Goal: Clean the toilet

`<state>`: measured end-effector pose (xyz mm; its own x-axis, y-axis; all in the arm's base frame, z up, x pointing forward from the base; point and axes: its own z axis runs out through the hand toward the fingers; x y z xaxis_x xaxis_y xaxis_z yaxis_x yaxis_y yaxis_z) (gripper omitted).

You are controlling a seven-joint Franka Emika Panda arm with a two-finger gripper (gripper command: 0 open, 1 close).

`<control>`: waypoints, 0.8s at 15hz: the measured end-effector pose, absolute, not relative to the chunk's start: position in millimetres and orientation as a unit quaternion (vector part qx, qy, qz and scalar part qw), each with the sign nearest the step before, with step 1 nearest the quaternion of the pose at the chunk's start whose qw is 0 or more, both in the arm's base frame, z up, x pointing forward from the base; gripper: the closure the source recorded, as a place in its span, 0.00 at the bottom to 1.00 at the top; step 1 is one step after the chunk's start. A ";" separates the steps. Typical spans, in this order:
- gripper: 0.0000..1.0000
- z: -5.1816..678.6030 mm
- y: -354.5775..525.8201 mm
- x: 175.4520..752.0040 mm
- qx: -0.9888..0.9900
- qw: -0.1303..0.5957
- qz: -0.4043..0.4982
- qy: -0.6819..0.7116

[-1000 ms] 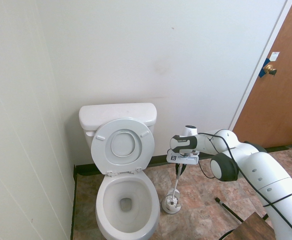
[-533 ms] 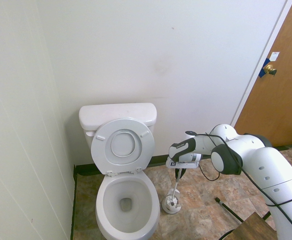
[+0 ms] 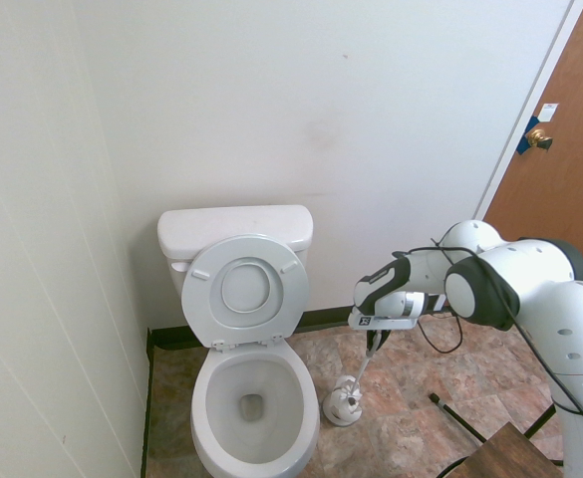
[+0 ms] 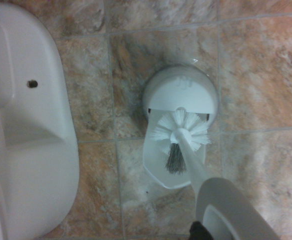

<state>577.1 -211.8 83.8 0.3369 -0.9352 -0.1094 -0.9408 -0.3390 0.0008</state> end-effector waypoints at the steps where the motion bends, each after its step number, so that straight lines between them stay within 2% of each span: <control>1: 1.00 102.2 -212.3 569.1 -0.818 0.031 0.043 0.573; 7: 1.00 214.0 -149.4 529.1 -0.842 0.017 0.009 0.539; 12: 1.00 363.4 -93.8 531.2 -0.853 0.006 -0.046 0.519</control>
<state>531.2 -93.8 363.4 0.4568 -0.8866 0.0726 -0.8856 -0.4609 -0.0574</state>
